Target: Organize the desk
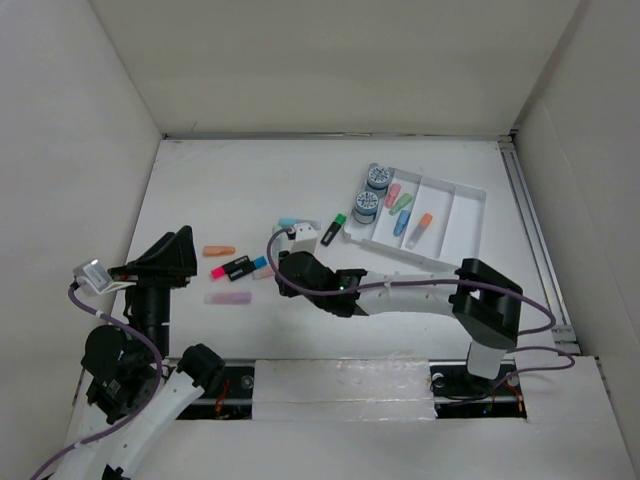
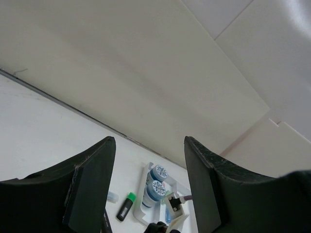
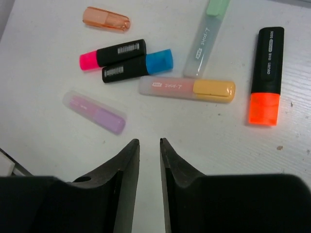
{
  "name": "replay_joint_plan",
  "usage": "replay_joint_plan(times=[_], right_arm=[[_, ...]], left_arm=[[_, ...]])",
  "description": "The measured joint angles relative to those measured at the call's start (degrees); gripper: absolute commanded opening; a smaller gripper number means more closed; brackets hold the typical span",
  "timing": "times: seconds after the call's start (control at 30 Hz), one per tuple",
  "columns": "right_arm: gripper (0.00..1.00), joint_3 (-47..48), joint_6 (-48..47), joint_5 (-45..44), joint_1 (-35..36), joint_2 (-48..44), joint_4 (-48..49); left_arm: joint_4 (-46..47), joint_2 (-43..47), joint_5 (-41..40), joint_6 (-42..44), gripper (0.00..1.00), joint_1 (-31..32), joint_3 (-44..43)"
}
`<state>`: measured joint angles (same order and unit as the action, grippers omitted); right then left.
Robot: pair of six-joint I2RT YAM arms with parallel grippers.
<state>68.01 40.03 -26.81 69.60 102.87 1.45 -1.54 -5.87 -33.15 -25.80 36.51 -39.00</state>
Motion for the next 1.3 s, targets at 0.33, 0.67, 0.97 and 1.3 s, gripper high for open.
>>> replay_joint_plan(times=[0.33, 0.67, 0.97, 1.3], right_arm=[[0.74, 7.7, -6.2, 7.4, -0.5, 12.5, -0.1], [0.79, 26.1, -14.5, 12.9, -0.5, 25.6, -7.6], [0.79, 37.7, -20.4, 14.3, -0.5, 32.3, -13.4], [0.69, 41.9, -23.4, 15.2, 0.2, 34.5, -16.5]], left_arm=[[0.0, -0.3, 0.1, 0.0, 0.54, 0.0, 0.0], [0.0, -0.4, 0.1, 0.0, 0.54, 0.0, 0.0], [0.0, -0.4, 0.1, 0.0, 0.54, 0.0, 0.0], [0.0, -0.3, 0.2, 0.0, 0.54, 0.0, 0.0]])
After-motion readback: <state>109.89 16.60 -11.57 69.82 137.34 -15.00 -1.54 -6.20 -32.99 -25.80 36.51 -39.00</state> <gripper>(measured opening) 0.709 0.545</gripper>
